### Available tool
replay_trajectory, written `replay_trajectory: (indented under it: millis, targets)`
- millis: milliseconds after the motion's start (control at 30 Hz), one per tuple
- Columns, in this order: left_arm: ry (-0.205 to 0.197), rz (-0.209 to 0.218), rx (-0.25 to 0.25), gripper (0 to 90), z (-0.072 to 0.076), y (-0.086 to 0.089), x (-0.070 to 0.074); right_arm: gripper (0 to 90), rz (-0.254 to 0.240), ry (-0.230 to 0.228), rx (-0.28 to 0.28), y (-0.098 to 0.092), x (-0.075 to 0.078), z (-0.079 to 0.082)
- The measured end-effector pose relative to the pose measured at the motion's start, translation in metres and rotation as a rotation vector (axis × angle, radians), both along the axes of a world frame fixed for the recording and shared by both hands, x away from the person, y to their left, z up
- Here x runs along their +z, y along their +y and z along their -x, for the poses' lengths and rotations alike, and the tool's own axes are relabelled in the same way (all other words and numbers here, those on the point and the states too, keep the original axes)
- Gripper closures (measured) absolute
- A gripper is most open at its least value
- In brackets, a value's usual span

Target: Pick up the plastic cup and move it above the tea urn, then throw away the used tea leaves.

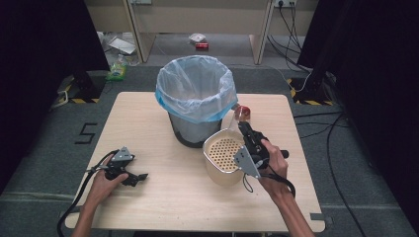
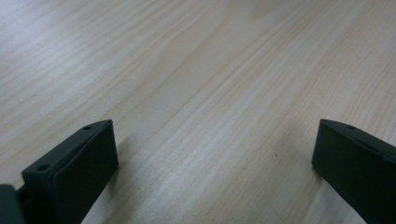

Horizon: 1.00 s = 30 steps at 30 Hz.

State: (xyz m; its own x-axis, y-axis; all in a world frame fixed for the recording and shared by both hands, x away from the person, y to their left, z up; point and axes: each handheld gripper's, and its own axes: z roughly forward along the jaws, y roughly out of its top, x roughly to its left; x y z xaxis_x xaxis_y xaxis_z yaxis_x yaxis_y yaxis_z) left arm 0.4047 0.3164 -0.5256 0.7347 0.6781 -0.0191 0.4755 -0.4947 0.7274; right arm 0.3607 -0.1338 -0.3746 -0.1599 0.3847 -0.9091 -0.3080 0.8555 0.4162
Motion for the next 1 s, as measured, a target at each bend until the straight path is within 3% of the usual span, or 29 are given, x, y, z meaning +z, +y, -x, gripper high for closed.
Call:
replay_trajectory:
  millis: [167, 200, 433, 500, 533, 567, 633, 667, 800, 833, 900, 1000]
  targets:
    - [0.0, 0.001, 0.0, 0.0, 0.0, 0.0, 0.0, 86.3, -0.004, -0.019, 0.002, 0.002, -0.001, 0.0]
    - [0.0, 0.001, 0.0, 0.0, 0.0, 0.0, 0.0, 86.3, 0.032, -0.055, 0.001, 0.004, -0.003, 0.0]
    - [0.0, 0.0, 0.0, 0.0, 0.0, 0.0, 0.0, 86.3, 0.086, -0.103, 0.011, 0.006, -0.01, -0.001]
    - [0.0, 0.0, 0.0, 0.0, 0.0, 0.0, 0.0, 86.7, 0.138, -0.185, 0.017, 0.005, -0.015, 0.002]
    - [0.0, 0.0, 0.0, 0.0, 0.0, 0.0, 0.0, 86.7, 0.138, -0.185, 0.017, 0.005, -0.015, 0.002]
    - [0.0, 0.001, 0.0, 0.0, 0.0, 0.0, 0.0, 87.3, 0.197, -0.233, 0.017, 0.005, -0.021, 0.002]
    - [0.0, 0.001, 0.0, 0.0, 0.0, 0.0, 0.0, 87.2, 0.203, -0.248, 0.016, 0.005, -0.026, 0.001]
    - [0.0, 0.001, 0.0, 0.0, 0.0, 0.0, 0.0, 87.3, 0.177, -0.232, 0.012, 0.004, -0.027, 0.001]
    - [-0.001, 0.0, 0.0, 0.0, 0.0, 0.0, 0.0, 87.3, 0.203, -0.236, 0.013, 0.005, -0.036, 0.002]
    - [-0.001, 0.001, 0.0, 0.0, 0.0, 0.0, 0.0, 87.7, 0.213, -0.282, 0.023, 0.008, -0.037, 0.006]
    - [-0.001, 0.0, 0.0, 0.0, 0.0, 0.0, 0.0, 87.7, 0.244, -0.325, 0.034, 0.01, -0.039, 0.008]
    - [-0.001, 0.001, 0.0, 0.0, 0.0, 0.0, 0.0, 87.8, 0.254, -0.302, 0.025, 0.011, -0.043, 0.004]
